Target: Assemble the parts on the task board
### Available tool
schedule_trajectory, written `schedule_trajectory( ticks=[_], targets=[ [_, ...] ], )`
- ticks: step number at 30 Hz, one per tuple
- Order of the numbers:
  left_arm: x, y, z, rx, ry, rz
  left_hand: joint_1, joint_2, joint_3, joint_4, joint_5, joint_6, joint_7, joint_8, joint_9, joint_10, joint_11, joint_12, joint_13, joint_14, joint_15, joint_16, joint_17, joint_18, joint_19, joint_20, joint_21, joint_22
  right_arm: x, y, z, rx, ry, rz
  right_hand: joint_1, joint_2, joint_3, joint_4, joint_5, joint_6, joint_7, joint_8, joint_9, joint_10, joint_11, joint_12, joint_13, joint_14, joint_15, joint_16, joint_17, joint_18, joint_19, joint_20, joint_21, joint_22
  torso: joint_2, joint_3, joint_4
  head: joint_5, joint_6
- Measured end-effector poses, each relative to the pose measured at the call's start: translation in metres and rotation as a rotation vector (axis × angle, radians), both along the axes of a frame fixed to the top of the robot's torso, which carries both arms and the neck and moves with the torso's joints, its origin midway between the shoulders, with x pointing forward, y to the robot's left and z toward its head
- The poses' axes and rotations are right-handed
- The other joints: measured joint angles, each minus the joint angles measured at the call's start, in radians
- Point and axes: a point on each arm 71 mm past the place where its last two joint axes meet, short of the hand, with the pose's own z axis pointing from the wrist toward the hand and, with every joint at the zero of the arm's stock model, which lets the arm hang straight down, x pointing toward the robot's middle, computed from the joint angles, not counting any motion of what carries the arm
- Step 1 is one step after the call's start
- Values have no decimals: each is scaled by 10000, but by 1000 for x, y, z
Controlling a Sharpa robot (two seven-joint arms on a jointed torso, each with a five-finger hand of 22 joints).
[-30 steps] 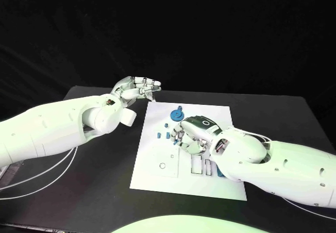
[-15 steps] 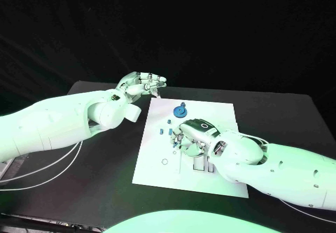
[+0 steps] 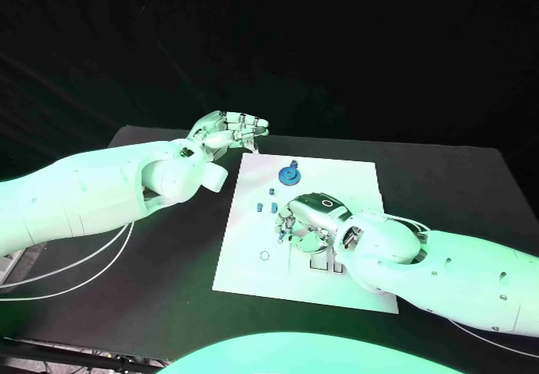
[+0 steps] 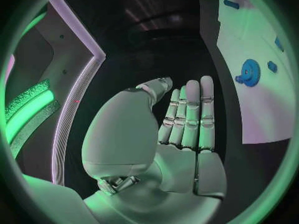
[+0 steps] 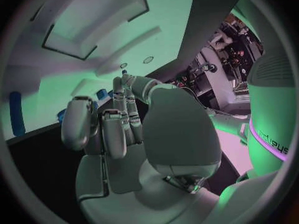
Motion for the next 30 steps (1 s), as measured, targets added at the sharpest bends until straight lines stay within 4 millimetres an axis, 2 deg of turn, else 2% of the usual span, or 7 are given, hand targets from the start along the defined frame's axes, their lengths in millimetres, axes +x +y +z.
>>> schedule_trajectory(
  ticks=[30],
  targets=[
    [0,1,0,17,35,-7,0,0,-57,0,0,1,-1,0,-1,-36,-37,0,2,0,0,0,2,0,-1,0,-38,-24,0,2,-5,-297,43,26,-38,-41,-1,-53,39,-1,1,7,17,53,-18,-58,5,0,0,0,-4,0,-1,0,1,6,1,-5,4,-8,-25]
  ],
)
